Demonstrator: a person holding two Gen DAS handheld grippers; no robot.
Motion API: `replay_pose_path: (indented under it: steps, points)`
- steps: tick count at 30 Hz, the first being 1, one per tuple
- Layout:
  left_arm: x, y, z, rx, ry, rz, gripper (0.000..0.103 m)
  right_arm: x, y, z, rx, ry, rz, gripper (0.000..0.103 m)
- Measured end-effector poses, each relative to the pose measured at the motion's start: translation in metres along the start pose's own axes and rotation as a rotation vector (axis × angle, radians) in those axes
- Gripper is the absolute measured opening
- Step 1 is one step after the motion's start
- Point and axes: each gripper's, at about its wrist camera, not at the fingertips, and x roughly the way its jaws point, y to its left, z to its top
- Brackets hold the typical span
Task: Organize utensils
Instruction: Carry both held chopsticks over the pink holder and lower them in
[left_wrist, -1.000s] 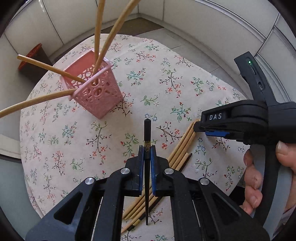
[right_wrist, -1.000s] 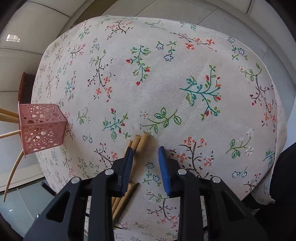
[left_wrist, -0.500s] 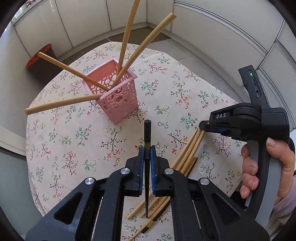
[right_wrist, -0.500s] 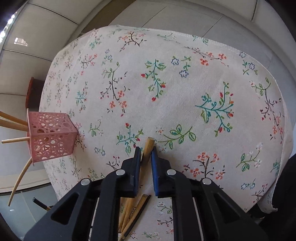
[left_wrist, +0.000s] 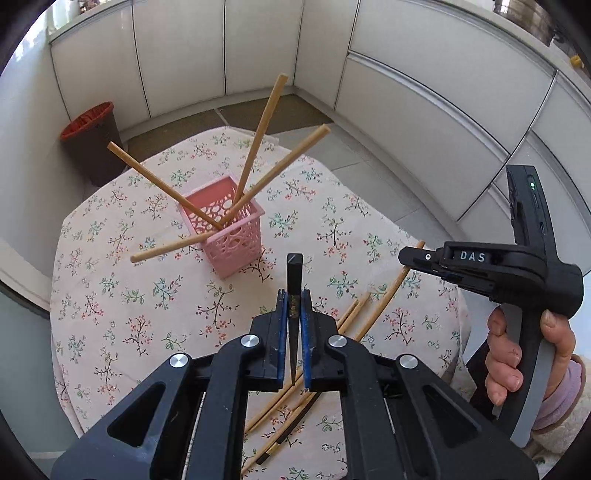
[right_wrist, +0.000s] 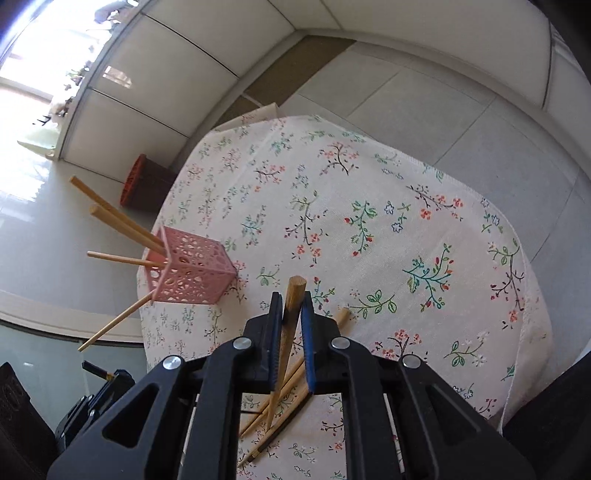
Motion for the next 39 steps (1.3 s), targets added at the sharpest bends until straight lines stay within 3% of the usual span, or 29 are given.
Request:
replay_pose_path:
  steps: [12,24,32,39]
  points:
    - [-0.058,0.003,0.001,-0.069,-0.144,-0.012,0.006,-0.105,0.058,-0.006,-0.232,-0.186,0.077,0.009]
    - [-0.105,0.027,0.019,-0.191,-0.300,0.067,0.006,-0.184,0.124,0.007,-0.382,-0.344,0.171,0.009]
    - [-0.114,0.036,0.047,-0.248,-0.363,0.120,0.006,-0.197,0.179,0.029,-0.456,-0.435,0.217,0.009]
    - [-0.105,0.050,0.077,-0.325,-0.432,0.176,0.006,-0.175,0.198,0.049,-0.483,-0.472,0.220,0.009]
